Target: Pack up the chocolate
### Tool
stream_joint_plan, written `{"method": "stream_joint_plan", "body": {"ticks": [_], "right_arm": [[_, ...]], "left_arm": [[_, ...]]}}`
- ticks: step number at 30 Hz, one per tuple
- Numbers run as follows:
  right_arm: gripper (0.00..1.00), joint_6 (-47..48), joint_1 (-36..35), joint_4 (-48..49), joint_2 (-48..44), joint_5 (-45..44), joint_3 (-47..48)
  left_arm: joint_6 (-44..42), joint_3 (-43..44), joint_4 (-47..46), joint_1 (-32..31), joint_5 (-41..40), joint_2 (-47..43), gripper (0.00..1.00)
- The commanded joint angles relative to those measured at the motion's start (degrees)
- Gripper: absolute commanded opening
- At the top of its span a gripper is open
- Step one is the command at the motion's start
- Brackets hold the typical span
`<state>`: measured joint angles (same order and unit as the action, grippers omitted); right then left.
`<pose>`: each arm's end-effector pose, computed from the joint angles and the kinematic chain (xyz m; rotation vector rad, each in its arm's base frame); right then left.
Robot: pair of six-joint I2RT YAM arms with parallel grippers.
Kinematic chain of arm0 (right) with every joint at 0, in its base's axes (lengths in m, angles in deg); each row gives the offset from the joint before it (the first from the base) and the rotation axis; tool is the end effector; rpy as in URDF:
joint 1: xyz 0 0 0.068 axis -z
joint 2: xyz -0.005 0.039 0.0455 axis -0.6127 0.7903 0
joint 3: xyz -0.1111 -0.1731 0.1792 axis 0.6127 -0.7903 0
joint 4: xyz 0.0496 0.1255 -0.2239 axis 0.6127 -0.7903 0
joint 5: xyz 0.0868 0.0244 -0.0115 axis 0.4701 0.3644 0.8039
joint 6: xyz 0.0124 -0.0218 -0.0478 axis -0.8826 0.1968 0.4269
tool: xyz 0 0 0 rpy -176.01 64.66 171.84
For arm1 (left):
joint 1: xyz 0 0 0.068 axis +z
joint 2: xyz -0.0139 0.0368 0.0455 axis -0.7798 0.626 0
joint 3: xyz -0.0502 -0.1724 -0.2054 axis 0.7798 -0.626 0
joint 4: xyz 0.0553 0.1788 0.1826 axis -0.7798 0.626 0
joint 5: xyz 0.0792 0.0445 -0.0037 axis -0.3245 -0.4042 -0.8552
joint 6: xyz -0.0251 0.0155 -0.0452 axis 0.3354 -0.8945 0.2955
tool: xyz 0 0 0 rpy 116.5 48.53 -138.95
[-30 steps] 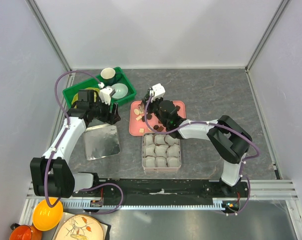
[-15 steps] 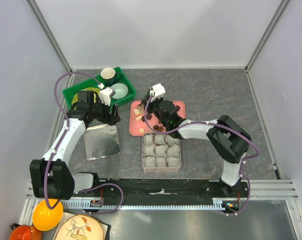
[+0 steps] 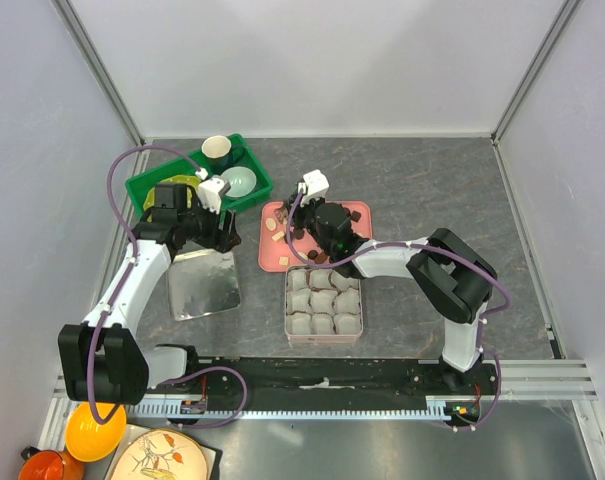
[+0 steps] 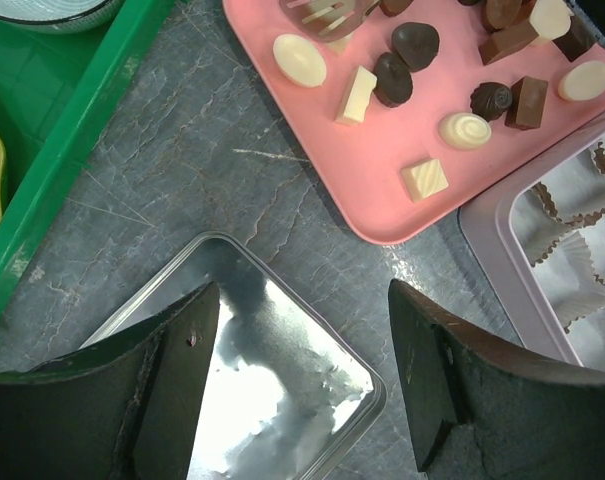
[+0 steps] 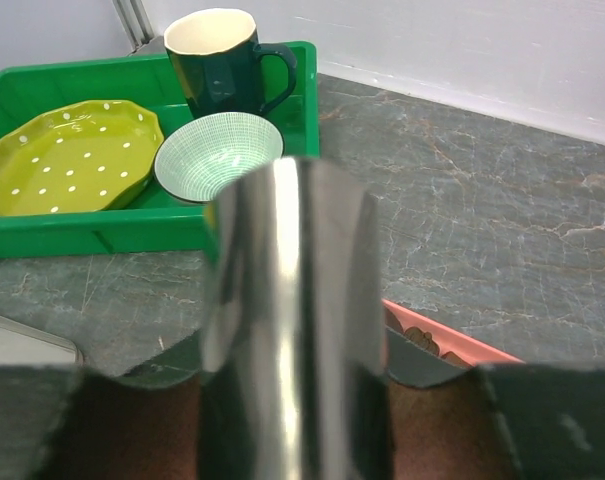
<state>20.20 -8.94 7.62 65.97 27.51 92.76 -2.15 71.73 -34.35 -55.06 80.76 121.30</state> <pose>0.2934 0.2969 0.2120 -0.3590 1.5856 0.4677 0.2541 -0.0323 0.2709 0.5655 2.2538 -0.4396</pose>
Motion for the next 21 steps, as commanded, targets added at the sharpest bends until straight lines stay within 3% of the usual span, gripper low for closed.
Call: {"method": "stream_joint_plan", "body": {"ticks": [1, 6, 15, 21], "right_arm": [[0.35, 0.2, -0.1, 0.4, -0.4, -0.4, 1.3], [0.19, 2.7, -0.1, -0.8, -4.5, -0.6, 1.0], [0.16, 4.8, -1.0, -5.9, -19.7, 2.8, -4.0], [0.14, 3.8, -4.0, -16.6, -33.9, 5.8, -9.8]], "left_arm": [[-1.4, -0.3, -1.4, 0.4, -0.6, -1.0, 0.75], [-1.4, -0.7, -1.6, 0.4, -0.6, -0.3, 0.75], [-1.1, -1.7, -1.7, 0.3, -2.7, -0.4, 0.75], [-1.2, -1.9, -1.1, 0.3, -3.4, -0.1, 0.75]]}}
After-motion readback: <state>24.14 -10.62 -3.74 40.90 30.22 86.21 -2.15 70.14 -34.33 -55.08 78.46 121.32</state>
